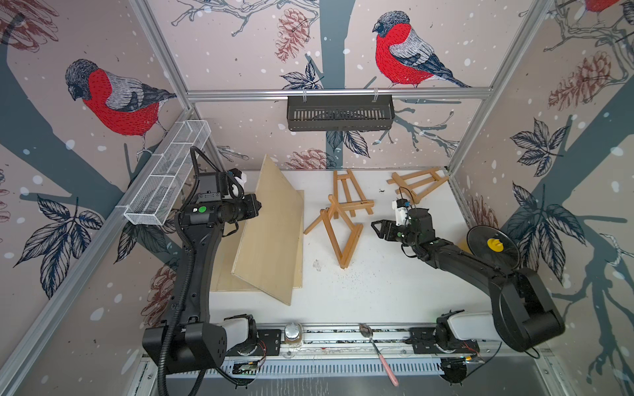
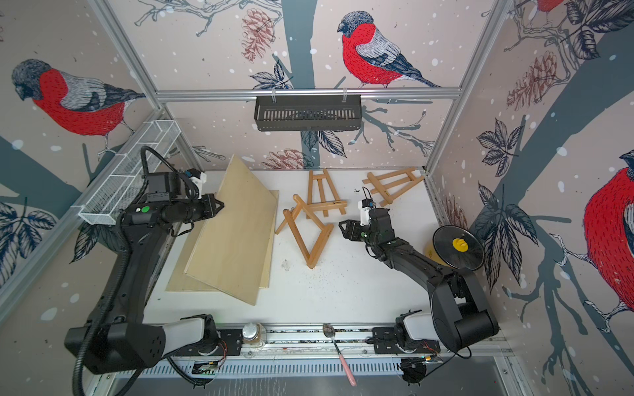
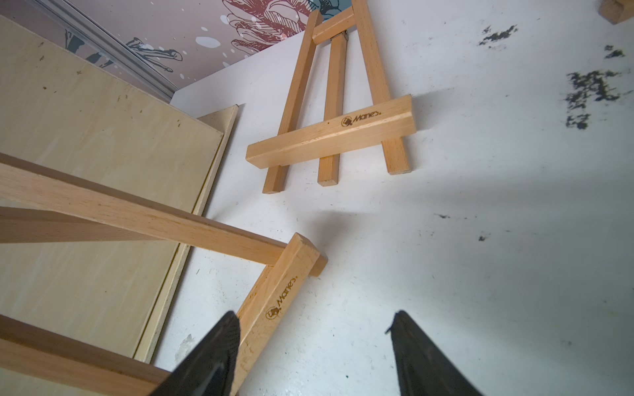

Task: Disassemble the easel
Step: Place the drawing board on the drawing board.

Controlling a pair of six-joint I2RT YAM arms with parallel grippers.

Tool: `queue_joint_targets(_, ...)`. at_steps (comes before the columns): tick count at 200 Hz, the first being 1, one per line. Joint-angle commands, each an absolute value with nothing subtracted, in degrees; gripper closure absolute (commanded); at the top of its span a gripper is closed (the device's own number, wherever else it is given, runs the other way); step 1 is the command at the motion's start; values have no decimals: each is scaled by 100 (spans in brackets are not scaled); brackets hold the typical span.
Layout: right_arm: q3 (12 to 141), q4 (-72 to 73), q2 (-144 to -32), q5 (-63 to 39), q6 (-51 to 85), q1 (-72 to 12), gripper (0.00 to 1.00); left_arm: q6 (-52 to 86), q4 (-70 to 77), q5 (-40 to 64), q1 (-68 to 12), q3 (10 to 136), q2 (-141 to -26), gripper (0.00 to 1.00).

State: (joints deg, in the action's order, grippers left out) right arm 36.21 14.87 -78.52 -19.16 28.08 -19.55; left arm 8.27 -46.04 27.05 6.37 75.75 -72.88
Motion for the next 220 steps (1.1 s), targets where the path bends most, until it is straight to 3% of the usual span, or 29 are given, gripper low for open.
queue_joint_targets(1,3691,1455,-7879,-1851,2707,-2004,29,-8,-4110,3039,755,7281,-7488,100)
queue_joint_targets(97,3665,1364,-7899,-1797,2645,-2027,29,-199,-3638,1979,1268,6562,-8141,100)
queue_joint_targets(145,3726,1329,-7939,-1807,2598,-2028,29,-176,-3810,2041,1914,6662,-8735,100)
queue_joint_targets(220,3777,1301,-8014,-1823,2521,-2003,29,197,-4271,329,1960,6756,-9507,99)
